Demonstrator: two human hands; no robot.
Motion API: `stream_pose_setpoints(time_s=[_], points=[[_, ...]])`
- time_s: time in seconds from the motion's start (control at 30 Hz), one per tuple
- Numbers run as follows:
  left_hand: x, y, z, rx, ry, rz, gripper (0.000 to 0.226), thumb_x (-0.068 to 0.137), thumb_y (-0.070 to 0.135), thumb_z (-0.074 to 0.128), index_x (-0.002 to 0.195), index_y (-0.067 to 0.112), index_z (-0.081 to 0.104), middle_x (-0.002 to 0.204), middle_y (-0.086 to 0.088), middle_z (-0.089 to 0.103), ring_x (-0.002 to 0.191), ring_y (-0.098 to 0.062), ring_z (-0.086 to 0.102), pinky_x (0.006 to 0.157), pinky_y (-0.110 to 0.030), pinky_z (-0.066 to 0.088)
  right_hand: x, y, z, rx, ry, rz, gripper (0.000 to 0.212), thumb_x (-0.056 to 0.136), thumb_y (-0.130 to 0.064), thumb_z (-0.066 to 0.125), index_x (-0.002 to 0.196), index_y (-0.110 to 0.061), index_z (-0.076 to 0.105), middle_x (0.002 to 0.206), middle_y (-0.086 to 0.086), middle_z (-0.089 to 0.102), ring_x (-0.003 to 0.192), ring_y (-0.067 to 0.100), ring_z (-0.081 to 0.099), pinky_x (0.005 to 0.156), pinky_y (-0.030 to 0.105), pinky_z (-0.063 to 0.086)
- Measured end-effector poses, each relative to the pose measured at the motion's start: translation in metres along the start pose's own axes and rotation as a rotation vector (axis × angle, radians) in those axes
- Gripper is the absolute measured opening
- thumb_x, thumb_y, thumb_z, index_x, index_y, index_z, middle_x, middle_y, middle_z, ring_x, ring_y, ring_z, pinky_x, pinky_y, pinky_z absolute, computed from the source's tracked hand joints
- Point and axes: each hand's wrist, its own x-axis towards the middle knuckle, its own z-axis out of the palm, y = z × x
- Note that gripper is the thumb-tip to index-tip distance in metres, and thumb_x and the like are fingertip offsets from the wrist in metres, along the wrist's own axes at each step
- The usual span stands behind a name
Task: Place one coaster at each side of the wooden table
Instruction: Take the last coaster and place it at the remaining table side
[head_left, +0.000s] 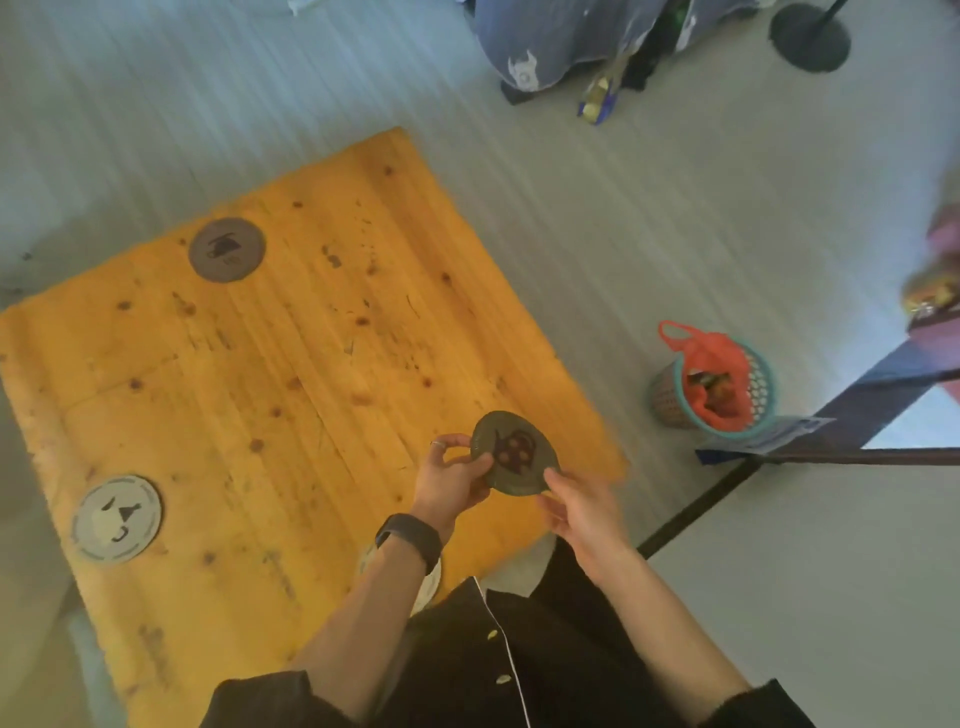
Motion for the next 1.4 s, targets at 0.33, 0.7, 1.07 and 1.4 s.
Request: stream_pose_setpoints(time_s=[0.33,0.7,1.07,1.4], points=[[0.032,0.037,0.153,0.079,0.002,0.038,0.017,0.09,0.021,0.069,0.106,0.021,0.065,0.095,-0.006,0.072,0.071,-0.018,0.07,0.067,-0.032,0.049,0.079,-0.102,-0.148,-0.184,-0.102,-0.249,0.027,0.091,-0.008,0.071,0.11,-0.021,0.058,0.084,0.009,0.074,0.064,0.014,0.069,0.06,0.024,0.053],[0.051,0.043,0.291,-0.007,0.15,0.042,0.02,0.088,0.009,0.067,0.099,0.019,0.053,0.095,-0.008,0.072,0.07,-0.021,0.073,0.058,-0.029,0.047,0.156,-0.221,-0.25,-0.606,-0.205,-0.362,0.025,0.09,-0.016,0.071,0.098,-0.037,0.059,0.09,0.003,0.077,0.071,0.015,0.072,0.077,0.037,0.062],[0.082,0.074,0.249,-0.392,0.378,0.048,0.026,0.089,0.005,0.062,0.112,0.012,0.053,0.092,-0.01,0.067,0.068,-0.023,0.065,0.053,-0.028,0.048,0.199,-0.301,-0.128,-1.054,-0.482,-0.537,0.024,0.091,-0.022,0.07,0.093,-0.041,0.056,0.08,-0.005,0.075,0.073,0.013,0.073,0.08,0.041,0.061],[0.101,0.118,0.207,-0.808,0.564,0.098,0.026,0.095,0.002,0.056,0.12,0.007,0.055,0.081,-0.008,0.068,0.046,-0.014,0.066,0.042,-0.024,0.035,0.213,-0.37,0.039,-1.575,-0.78,-0.703,0.02,0.091,-0.027,0.069,0.105,-0.037,0.057,0.086,-0.008,0.074,0.077,0.009,0.072,0.076,0.036,0.058]])
